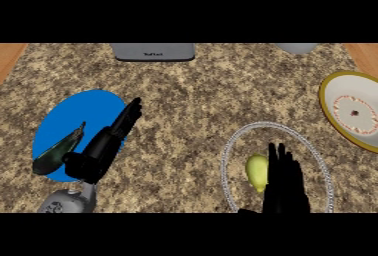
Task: Pick the lemon from the placemat and place it in the bowl
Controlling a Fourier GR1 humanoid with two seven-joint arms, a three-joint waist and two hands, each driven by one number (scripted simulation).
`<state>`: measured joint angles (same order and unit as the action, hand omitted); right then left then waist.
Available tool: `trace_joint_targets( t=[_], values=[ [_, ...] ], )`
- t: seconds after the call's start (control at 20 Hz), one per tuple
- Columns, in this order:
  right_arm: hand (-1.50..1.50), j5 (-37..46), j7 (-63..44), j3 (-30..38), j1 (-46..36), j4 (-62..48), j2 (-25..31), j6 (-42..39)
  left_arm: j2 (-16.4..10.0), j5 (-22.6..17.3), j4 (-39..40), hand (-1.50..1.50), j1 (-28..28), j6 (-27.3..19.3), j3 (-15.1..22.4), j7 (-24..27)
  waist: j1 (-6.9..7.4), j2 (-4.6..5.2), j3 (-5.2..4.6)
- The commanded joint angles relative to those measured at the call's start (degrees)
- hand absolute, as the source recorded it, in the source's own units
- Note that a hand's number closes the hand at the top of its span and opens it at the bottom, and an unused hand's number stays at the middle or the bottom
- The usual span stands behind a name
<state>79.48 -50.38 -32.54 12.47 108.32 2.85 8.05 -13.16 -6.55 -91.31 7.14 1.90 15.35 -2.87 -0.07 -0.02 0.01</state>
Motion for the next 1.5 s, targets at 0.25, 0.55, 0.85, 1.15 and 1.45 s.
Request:
trace_joint_targets(
  t=[0.25, 0.55, 0.85, 1.15, 1.45],
  values=[
    [-1.5, -7.19, 5.09, 5.16, 0.82, -4.34, 2.41, 3.91, 2.84, 2.66, -0.47, 0.0, -1.39, 2.38, -1.45, -0.43, 0.0, -0.03, -0.01],
    [-1.5, -6.46, 4.95, 8.31, -8.71, -13.34, -2.35, 3.97, 2.36, 1.83, 1.07, 0.0, 1.04, 5.53, -5.42, -1.08, 0.11, 0.04, -0.01],
    [1.5, -10.83, 14.4, 11.0, -8.01, -14.18, 3.37, 7.3, 5.47, 5.85, -0.99, 0.0, -1.89, 3.08, -2.5, -1.35, 0.22, -0.01, 0.0],
    [1.5, -5.21, 14.04, 10.53, -8.89, -15.94, 1.1, 12.02, 7.0, 6.21, -1.52, 0.0, -0.23, 3.9, -3.8, -2.37, 0.04, -0.01, -0.01],
    [1.5, -15.91, 25.34, 8.58, -8.52, -14.94, 10.65, -2.52, 5.3, 5.3, -0.22, 0.0, 1.18, 5.66, -5.51, -2.3, 0.48, 0.19, -0.01]
  ],
)
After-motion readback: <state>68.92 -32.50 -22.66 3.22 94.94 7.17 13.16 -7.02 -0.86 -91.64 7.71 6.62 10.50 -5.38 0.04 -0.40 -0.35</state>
